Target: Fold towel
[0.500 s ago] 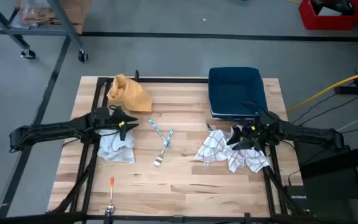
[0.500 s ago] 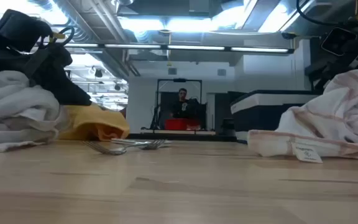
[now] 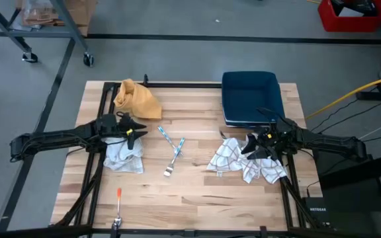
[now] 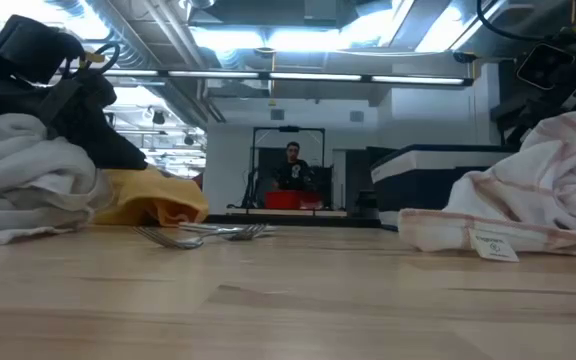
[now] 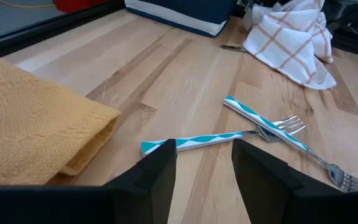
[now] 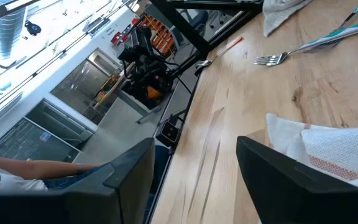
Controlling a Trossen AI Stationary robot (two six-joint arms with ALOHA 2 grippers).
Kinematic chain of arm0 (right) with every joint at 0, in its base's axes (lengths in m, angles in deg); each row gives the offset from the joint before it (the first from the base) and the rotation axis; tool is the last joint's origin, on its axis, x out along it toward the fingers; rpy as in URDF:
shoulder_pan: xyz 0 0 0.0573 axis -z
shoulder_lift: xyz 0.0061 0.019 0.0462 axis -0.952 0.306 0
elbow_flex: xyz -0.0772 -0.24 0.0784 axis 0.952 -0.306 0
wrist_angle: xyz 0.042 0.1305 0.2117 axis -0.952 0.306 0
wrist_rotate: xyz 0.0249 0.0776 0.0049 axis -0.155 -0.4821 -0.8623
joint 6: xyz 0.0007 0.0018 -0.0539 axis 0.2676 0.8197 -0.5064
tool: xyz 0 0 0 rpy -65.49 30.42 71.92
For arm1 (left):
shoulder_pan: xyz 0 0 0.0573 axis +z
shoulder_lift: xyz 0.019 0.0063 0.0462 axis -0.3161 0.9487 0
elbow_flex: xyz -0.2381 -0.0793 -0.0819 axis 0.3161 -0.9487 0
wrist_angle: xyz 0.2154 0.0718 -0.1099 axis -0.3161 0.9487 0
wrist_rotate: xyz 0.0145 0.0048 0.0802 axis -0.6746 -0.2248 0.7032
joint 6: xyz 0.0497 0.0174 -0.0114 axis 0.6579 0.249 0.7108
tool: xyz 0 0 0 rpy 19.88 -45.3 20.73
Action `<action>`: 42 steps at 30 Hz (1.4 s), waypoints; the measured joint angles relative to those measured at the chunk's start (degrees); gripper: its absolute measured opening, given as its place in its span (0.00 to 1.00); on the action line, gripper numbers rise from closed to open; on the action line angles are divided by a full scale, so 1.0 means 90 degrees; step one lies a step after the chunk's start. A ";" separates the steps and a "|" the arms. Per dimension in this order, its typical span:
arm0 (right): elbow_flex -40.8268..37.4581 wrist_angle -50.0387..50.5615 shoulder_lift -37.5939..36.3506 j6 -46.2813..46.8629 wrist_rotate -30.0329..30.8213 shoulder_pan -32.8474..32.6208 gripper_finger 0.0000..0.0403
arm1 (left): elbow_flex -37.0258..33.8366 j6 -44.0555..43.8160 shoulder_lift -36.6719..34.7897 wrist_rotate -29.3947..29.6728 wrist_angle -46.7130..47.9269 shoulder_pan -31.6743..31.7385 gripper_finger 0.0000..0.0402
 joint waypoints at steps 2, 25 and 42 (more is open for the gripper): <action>0.0000 0.0001 0.0001 0.0000 0.0000 0.0000 0.58 | 0.0000 -0.0001 -0.0001 0.0000 0.0000 0.0000 0.37; 0.0001 0.0001 0.0002 0.0000 0.0000 0.0000 0.58 | 0.0002 0.0000 -0.0002 0.0001 0.0000 -0.0002 0.37; 0.0000 -0.0006 0.0002 -0.0177 0.1676 -0.0004 0.58 | 0.0000 -0.0002 -0.0002 0.0000 0.0000 0.0000 0.37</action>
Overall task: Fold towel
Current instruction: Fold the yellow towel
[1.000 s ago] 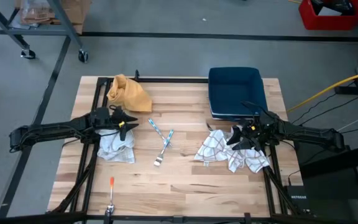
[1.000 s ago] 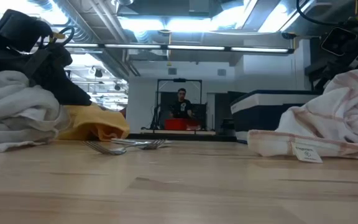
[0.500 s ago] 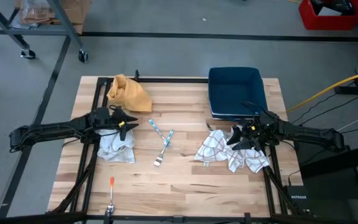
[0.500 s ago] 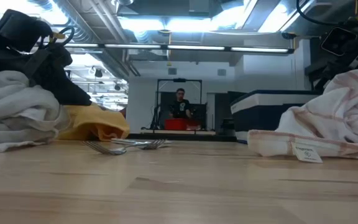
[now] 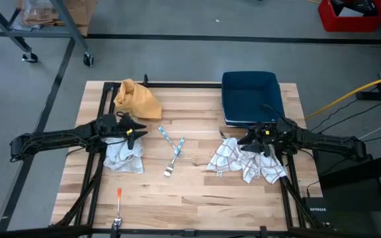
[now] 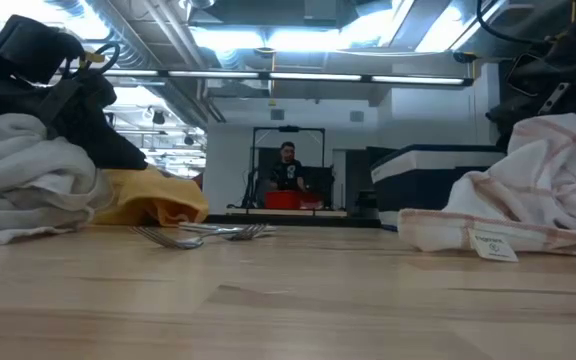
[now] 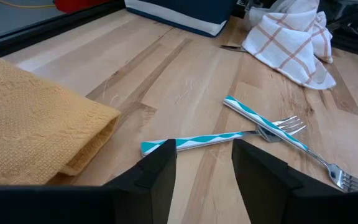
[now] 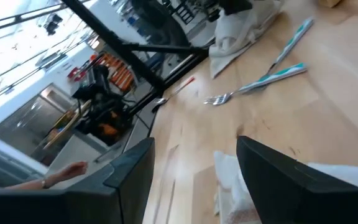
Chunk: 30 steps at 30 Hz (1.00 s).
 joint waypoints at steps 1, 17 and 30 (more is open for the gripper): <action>0.0001 0.0000 0.0000 0.0000 -0.0002 0.0000 0.58 | 0.0002 0.0002 0.0002 0.0002 0.0000 0.0000 0.37; -0.0001 0.0003 0.0000 0.0000 -0.0017 0.0002 0.58 | 0.0000 0.0000 0.0002 0.0000 0.0000 0.0000 0.37; -0.0005 -0.0046 0.0000 0.0003 0.0652 0.0007 0.58 | -0.0003 -0.2092 -0.0007 -0.0019 -0.0688 -0.0001 0.37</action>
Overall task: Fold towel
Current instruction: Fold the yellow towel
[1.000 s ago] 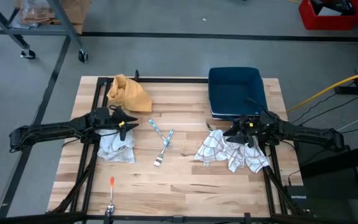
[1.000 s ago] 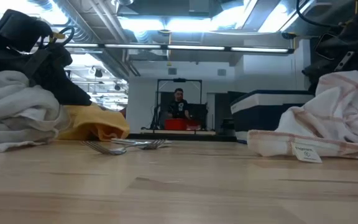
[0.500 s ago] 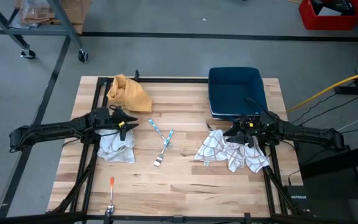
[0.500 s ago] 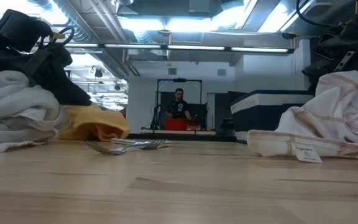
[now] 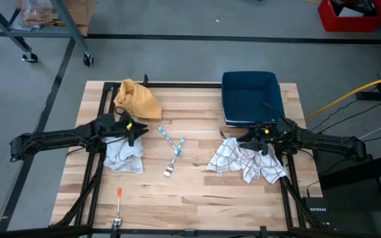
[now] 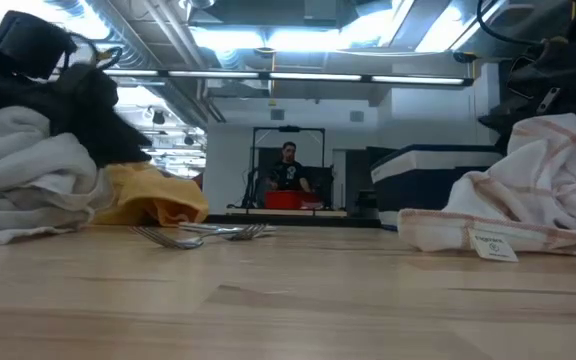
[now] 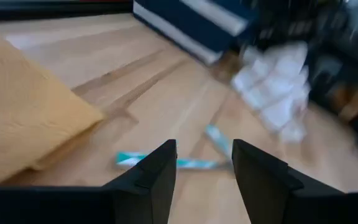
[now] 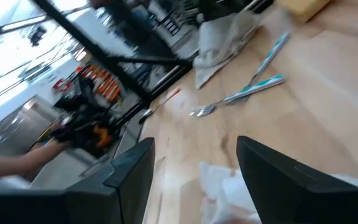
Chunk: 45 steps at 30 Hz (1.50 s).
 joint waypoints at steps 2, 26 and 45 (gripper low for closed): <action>-0.0010 -0.0056 0.0000 0.0003 0.0300 0.0000 0.58 | 0.0000 -0.0708 -0.0002 0.0002 -0.0301 0.0001 0.37; -0.0008 -0.0367 0.0000 0.1162 0.1043 -0.0002 0.58 | 0.0228 -0.1502 -0.0003 0.0221 -0.3970 -0.0005 0.37; -0.0003 -0.0739 0.0000 0.2348 0.1451 -0.0007 0.58 | 0.2231 0.2303 0.0822 0.0266 -0.1702 -0.0175 0.37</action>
